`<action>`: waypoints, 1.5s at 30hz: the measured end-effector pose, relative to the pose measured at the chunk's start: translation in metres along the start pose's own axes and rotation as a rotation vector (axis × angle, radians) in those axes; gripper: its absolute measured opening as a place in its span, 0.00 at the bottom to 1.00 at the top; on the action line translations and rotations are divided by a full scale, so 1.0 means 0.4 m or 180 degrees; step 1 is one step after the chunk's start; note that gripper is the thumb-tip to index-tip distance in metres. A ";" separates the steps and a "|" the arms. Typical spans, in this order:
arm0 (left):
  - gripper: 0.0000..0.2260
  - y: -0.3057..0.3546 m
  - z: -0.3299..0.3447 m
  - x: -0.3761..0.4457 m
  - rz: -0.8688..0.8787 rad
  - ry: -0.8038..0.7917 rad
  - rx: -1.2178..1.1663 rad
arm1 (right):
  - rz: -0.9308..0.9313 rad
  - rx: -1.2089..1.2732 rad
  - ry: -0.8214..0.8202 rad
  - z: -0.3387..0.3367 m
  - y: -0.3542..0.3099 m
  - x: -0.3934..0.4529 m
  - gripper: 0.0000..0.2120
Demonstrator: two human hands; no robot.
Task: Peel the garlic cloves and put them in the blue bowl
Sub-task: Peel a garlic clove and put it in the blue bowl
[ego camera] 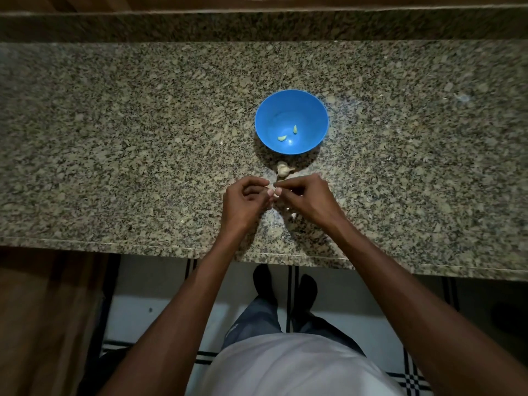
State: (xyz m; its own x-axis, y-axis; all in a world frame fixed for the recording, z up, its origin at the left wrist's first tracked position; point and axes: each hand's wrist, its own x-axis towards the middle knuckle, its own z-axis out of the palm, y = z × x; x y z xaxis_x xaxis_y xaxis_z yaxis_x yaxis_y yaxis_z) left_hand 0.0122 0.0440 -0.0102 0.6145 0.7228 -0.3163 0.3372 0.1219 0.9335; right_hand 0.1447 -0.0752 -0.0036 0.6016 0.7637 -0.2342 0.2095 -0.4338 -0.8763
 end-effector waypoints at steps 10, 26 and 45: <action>0.11 -0.009 0.034 0.001 0.0528 -0.0176 0.0891 | 0.0391 0.0488 -0.0517 -0.033 0.044 -0.013 0.12; 0.09 -0.065 0.024 0.010 0.0801 0.0063 0.1594 | -0.0035 -0.0716 0.0203 -0.040 0.068 -0.023 0.08; 0.11 -0.106 0.024 0.043 0.1201 -0.0103 0.2004 | -0.1222 -0.3000 -0.0646 0.019 0.014 -0.016 0.16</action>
State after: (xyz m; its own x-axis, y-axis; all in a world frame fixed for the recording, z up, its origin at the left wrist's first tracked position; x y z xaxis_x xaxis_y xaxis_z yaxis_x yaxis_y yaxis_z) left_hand 0.0152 0.0447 -0.0567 0.7872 0.6167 -0.0065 0.4385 -0.5522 0.7091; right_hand 0.1362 -0.0789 -0.0100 0.2442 0.9578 -0.1517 0.9302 -0.2756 -0.2426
